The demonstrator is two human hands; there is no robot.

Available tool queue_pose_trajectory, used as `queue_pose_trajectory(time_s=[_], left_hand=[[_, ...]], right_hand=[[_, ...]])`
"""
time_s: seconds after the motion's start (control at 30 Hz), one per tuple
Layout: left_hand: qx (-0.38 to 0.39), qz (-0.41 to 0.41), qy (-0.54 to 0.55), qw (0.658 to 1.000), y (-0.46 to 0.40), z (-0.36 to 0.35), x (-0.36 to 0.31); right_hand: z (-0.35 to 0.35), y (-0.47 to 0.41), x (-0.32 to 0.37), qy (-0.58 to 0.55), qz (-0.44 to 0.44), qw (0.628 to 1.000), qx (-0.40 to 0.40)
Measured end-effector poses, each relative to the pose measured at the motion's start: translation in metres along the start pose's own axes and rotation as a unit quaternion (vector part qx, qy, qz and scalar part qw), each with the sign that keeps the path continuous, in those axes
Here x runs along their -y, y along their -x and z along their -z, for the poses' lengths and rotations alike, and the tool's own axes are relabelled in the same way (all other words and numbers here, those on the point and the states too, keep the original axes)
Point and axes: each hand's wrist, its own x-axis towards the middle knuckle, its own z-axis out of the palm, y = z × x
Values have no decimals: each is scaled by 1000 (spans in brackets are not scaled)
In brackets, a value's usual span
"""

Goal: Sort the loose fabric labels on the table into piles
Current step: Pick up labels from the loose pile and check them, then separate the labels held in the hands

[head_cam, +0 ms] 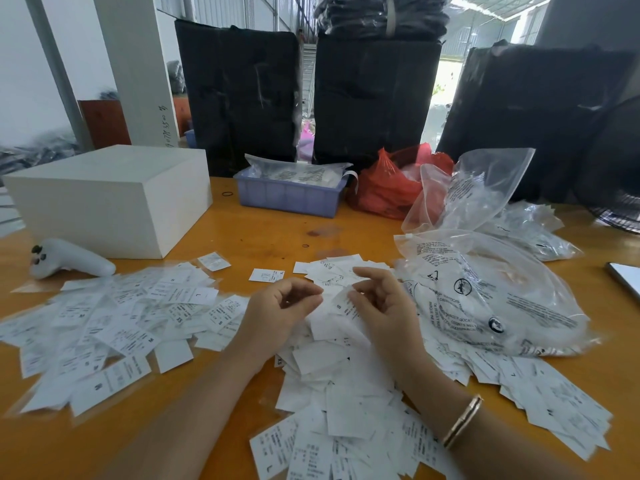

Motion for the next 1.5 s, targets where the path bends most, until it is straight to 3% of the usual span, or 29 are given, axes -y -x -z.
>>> queue_pose_trajectory(time_s=[0.13, 0.53, 0.93, 1.2, 1.37, 1.5], left_hand=[[-3, 5, 20, 1000, 0, 0, -1], [30, -24, -11, 999, 2, -3, -1], [54, -20, -17, 998, 2, -4, -1], [-62, 22, 79, 995, -1, 2, -4], [-84, 13, 66, 994, -1, 2, -4], [-94, 5, 67, 993, -2, 3, -4]], right_hand=[[6, -2, 0, -17, 5, 999, -41], [-6, 8, 4, 75, 30, 994, 75], [-5, 7, 6, 6, 11, 996, 93], [6, 0, 8, -102, -151, 980, 81], [10, 0, 9, -141, -119, 983, -3], [11, 1, 11, -175, -108, 979, -4]])
